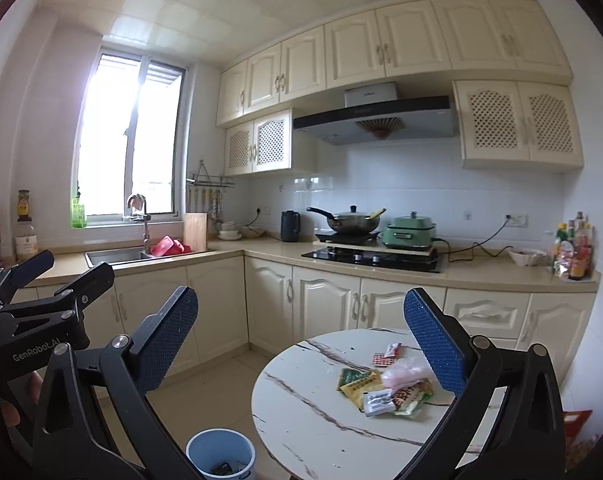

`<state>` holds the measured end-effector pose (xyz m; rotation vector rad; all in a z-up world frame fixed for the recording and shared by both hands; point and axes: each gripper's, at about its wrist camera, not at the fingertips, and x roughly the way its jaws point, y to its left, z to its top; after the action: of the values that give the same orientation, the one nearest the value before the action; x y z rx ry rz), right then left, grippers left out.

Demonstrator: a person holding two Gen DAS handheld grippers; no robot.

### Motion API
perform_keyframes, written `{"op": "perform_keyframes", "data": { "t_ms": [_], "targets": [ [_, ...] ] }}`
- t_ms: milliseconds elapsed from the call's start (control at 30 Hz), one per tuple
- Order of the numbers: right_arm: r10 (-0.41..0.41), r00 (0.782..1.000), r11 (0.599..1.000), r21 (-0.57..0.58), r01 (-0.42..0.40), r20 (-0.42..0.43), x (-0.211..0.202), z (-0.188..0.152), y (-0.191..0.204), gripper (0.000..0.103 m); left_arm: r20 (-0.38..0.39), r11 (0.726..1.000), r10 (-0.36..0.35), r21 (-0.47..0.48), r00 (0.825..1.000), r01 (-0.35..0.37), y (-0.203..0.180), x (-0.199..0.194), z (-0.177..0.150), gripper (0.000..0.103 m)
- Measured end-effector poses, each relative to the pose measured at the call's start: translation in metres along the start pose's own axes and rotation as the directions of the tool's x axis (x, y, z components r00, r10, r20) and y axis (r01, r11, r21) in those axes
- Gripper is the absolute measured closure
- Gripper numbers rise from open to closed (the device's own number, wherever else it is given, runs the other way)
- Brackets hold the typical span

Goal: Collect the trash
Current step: 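Move both tools back from the bucket toward the table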

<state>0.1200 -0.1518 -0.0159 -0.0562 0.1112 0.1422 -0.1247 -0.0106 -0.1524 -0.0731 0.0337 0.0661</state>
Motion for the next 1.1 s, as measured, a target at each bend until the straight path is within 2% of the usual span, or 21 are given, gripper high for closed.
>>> {"op": "perform_keyframes", "data": {
  "t_ms": [100,267,367,533,667,767,833,933,967,1033,1067,1100],
  "targets": [
    [-0.022,1.0,1.0,0.01,0.022,0.001,0.001,0.0,-0.01,0.0,-0.008,1.0,-0.002,0.014,1.0,0.002,-0.005,0.009,0.001,0.001],
    [-0.053,0.998,0.998,0.031,0.054,-0.017,0.009,-0.008,-0.028,0.0,-0.023,1.0,-0.005,0.026,1.0,0.005,-0.019,0.049,0.014,0.001],
    [-0.071,0.997,0.996,0.047,0.073,-0.036,0.019,-0.015,-0.042,0.0,-0.051,0.999,-0.005,0.036,0.999,0.007,-0.026,0.087,0.025,0.001],
    [-0.114,0.989,0.989,0.078,0.122,-0.094,0.045,-0.035,-0.079,0.0,-0.137,0.998,-0.011,0.059,0.99,0.019,-0.045,0.141,0.025,0.001],
    [-0.156,0.971,0.978,0.111,0.177,-0.181,0.074,-0.061,-0.116,0.0,-0.241,0.996,-0.031,0.076,0.97,0.051,-0.067,0.191,0.018,0.001],
    [-0.177,0.948,0.967,0.134,0.218,-0.264,0.099,-0.086,-0.144,0.0,-0.329,0.99,-0.06,0.102,0.942,0.098,-0.091,0.231,0.009,0.001],
    [-0.188,0.93,0.958,0.151,0.245,-0.316,0.115,-0.104,-0.164,0.0,-0.389,0.982,-0.09,0.12,0.917,0.147,-0.113,0.257,0.003,0.001],
    [-0.21,0.898,0.945,0.154,0.287,-0.387,0.136,-0.128,-0.192,0.0,-0.479,0.968,-0.144,0.114,0.866,0.224,-0.148,0.296,-0.006,0.001],
    [-0.216,0.887,0.941,0.154,0.301,-0.409,0.143,-0.136,-0.201,0.0,-0.515,0.962,-0.161,0.11,0.842,0.251,-0.164,0.31,-0.011,0.001],
    [-0.221,0.862,0.933,0.157,0.323,-0.457,0.157,-0.153,-0.219,0.0,-0.56,0.953,-0.186,0.096,0.808,0.286,-0.185,0.335,-0.012,0.001],
    [-0.222,0.852,0.931,0.156,0.33,-0.474,0.162,-0.16,-0.227,0.0,-0.582,0.948,-0.205,0.082,0.787,0.307,-0.197,0.347,-0.013,0.001],
    [-0.223,0.837,0.928,0.154,0.339,-0.5,0.17,-0.17,-0.237,0.0,-0.614,0.943,-0.22,0.066,0.758,0.327,-0.21,0.36,-0.016,0.001]
  ]
}}
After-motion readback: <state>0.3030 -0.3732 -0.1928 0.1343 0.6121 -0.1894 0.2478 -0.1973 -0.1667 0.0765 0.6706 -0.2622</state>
